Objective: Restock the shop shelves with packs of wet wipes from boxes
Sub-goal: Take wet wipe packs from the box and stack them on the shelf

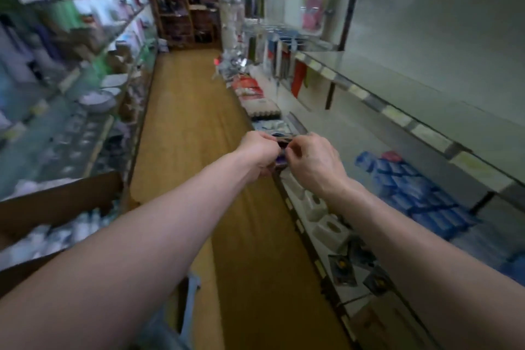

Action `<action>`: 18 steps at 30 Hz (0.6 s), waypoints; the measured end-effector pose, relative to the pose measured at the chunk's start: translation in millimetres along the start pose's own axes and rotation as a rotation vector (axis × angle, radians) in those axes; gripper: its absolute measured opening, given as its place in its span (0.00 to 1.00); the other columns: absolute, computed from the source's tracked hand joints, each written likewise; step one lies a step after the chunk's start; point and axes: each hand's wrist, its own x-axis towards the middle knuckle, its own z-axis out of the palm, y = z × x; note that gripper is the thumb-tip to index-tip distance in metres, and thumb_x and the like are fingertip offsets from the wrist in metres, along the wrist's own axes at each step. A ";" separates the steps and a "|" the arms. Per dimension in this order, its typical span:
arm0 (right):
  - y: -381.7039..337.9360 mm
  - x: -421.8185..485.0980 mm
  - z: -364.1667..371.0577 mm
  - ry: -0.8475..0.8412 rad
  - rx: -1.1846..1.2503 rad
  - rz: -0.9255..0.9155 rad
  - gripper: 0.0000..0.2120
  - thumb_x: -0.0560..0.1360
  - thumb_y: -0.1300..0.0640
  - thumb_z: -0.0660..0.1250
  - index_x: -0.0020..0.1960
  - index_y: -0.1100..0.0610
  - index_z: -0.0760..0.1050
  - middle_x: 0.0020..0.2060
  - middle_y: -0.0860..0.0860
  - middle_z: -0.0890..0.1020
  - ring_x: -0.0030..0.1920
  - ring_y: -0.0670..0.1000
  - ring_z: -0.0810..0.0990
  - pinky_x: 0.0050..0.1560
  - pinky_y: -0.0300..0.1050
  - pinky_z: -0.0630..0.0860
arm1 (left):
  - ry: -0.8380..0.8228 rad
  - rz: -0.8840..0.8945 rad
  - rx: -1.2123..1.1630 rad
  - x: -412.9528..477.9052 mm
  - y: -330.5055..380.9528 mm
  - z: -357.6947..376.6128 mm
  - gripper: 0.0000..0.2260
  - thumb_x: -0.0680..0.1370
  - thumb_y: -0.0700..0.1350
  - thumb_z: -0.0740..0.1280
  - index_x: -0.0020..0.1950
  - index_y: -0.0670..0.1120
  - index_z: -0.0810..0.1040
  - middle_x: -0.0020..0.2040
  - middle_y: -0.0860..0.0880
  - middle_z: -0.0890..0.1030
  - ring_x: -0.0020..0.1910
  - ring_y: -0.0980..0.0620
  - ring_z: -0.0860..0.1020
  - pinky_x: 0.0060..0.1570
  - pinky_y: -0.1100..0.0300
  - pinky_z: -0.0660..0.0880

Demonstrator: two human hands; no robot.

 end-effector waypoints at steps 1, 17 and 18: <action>-19.7 3.3 14.0 -0.029 0.018 -0.037 0.11 0.79 0.53 0.60 0.49 0.57 0.79 0.49 0.54 0.78 0.51 0.55 0.76 0.50 0.50 0.75 | 0.045 -0.015 -0.011 1.3 -8.5 -22.5 0.09 0.77 0.36 0.63 0.53 0.48 0.76 0.43 0.46 0.77 0.32 0.52 0.73 0.29 0.62 0.70; -240.6 53.3 188.8 -0.420 0.118 -0.602 0.12 0.80 0.54 0.58 0.53 0.59 0.77 0.50 0.55 0.76 0.52 0.56 0.75 0.49 0.49 0.73 | 0.612 -0.336 -0.127 21.6 -138.1 -287.8 0.12 0.78 0.36 0.59 0.58 0.46 0.76 0.42 0.45 0.76 0.35 0.52 0.75 0.30 0.61 0.73; -248.1 57.3 198.1 -0.439 0.124 -0.618 0.12 0.80 0.54 0.58 0.53 0.59 0.77 0.50 0.55 0.76 0.52 0.56 0.75 0.49 0.49 0.72 | 0.640 -0.355 -0.142 23.2 -144.9 -299.1 0.12 0.78 0.36 0.59 0.58 0.46 0.75 0.42 0.45 0.76 0.35 0.52 0.74 0.31 0.60 0.73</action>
